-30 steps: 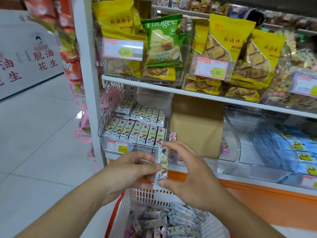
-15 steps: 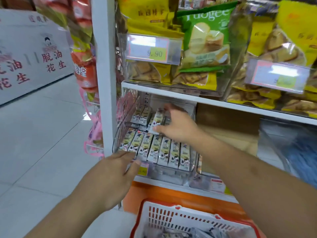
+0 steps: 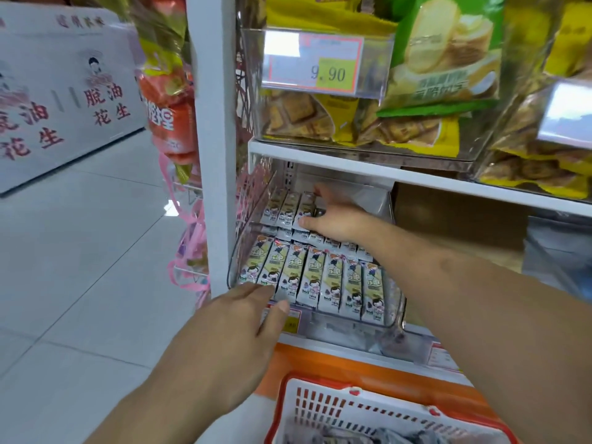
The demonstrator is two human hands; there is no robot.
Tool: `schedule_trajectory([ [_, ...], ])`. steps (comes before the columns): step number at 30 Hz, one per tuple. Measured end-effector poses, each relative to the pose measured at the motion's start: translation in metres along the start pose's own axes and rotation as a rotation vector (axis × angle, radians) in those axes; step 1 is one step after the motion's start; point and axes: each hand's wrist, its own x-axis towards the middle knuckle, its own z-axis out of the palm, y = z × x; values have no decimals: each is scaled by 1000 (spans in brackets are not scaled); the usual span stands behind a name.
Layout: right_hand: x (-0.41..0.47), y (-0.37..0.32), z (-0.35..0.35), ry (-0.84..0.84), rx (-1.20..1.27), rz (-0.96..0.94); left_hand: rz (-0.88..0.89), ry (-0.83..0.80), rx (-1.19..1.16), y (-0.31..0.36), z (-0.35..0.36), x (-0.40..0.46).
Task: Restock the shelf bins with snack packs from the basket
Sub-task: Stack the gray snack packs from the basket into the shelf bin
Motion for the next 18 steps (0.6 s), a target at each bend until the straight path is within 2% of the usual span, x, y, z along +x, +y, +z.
schedule_trajectory([
  [4,-14,-1,-7,-27,-38,-18,15,16,-31,3,1,0],
  [8,-53,-5,-19,36,-24,-61,61,52,-54,10,1,-7],
  [15,-181,11,-27,140,153,-340,185,61,-167,40,14,-42],
  [18,-237,31,-12,132,202,-363,189,4,-182,45,44,-51],
])
